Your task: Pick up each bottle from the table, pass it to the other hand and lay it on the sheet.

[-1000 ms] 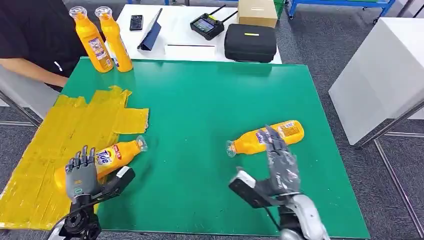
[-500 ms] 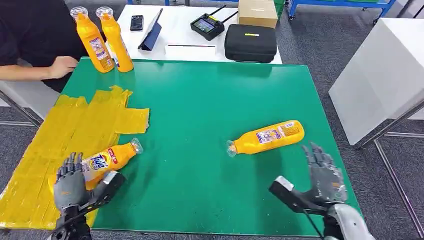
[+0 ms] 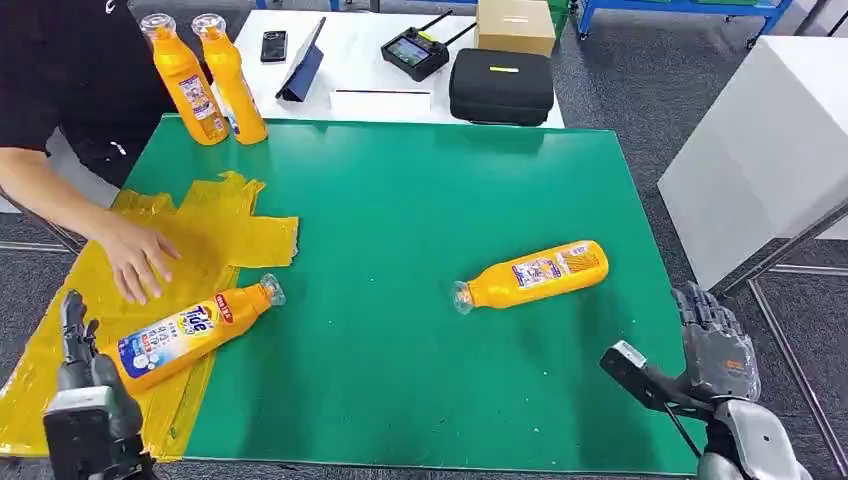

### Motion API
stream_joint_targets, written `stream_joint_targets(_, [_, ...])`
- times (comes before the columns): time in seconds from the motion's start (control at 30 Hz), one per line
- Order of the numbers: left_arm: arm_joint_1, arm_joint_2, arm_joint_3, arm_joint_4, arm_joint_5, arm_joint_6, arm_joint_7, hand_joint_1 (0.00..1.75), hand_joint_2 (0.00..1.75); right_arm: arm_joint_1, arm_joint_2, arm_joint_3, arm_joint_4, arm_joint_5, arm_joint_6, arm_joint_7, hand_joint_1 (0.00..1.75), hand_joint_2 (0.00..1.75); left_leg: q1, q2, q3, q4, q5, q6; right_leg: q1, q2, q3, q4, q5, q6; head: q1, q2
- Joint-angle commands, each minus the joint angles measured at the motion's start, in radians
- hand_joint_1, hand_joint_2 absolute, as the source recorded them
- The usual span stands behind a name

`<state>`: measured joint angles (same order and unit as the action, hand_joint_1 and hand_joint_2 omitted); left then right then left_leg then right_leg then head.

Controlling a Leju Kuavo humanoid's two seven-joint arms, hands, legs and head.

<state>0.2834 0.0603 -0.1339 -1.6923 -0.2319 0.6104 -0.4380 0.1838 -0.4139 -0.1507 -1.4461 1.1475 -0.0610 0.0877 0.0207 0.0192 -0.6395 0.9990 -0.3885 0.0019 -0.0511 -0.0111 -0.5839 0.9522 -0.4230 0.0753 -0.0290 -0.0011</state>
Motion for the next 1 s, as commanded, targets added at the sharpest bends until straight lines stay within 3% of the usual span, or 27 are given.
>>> stream_joint_targets(0.03, [0.036, 0.012, -0.034, -0.072, 0.043, 0.026, -0.029, 0.0, 0.0, -0.181, 0.003, 0.224, 0.209, -0.024, -0.044, 0.014, 0.0, 1.75, 0.002, 0.005, 0.004, -0.001, -0.002, 0.0, 0.002, 0.006, 0.003, -0.002, 0.001, -0.004, 0.0, 0.0])
stream_joint_targets(0.13, [0.035, 0.013, -0.034, -0.07, 0.046, 0.034, -0.032, 0.0, 0.0, -0.182, -0.012, 0.242, 0.206, -0.033, -0.055, 0.008, 0.0, 1.75, 0.002, 0.004, 0.007, 0.0, -0.003, 0.0, 0.002, 0.006, 0.006, -0.001, 0.0, -0.007, 0.0, 0.0])
stream_joint_targets(0.27, [0.068, 0.02, -0.041, -0.09, 0.055, 0.06, -0.039, 0.0, 0.0, -0.308, 0.013, 0.364, 0.285, -0.015, -0.098, 0.003, 0.0, 1.75, 0.002, 0.005, 0.005, -0.001, -0.001, 0.001, 0.002, 0.005, 0.005, -0.002, 0.001, -0.005, 0.0, 0.0])
stream_joint_targets(0.43, [0.066, 0.02, -0.041, -0.091, 0.055, 0.06, -0.038, 0.0, 0.0, -0.307, 0.01, 0.367, 0.286, -0.017, -0.1, 0.006, 0.0, 1.75, 0.001, 0.002, 0.006, 0.0, -0.001, 0.001, 0.002, 0.003, 0.005, -0.001, 0.0, -0.006, 0.0, 0.0])
stream_joint_targets(0.6, [0.081, 0.006, -0.02, -0.109, 0.071, 0.065, -0.059, 0.0, 0.0, -0.485, -0.011, 0.489, 0.437, -0.055, -0.094, -0.011, 0.0, 1.75, 0.001, 0.005, 0.005, 0.0, -0.001, 0.002, 0.001, 0.004, 0.005, 0.0, 0.0, -0.006, 0.0, 0.0])
stream_joint_targets(1.0, [0.081, 0.013, 0.013, -0.097, 0.138, 0.044, -0.1, 0.0, 0.0, -0.717, -0.082, 0.657, 0.673, -0.045, 0.011, -0.005, 0.0, 1.75, 0.0, 0.002, 0.007, 0.001, -0.001, 0.004, 0.001, 0.003, 0.007, 0.002, -0.001, -0.008, 0.0, 0.0])
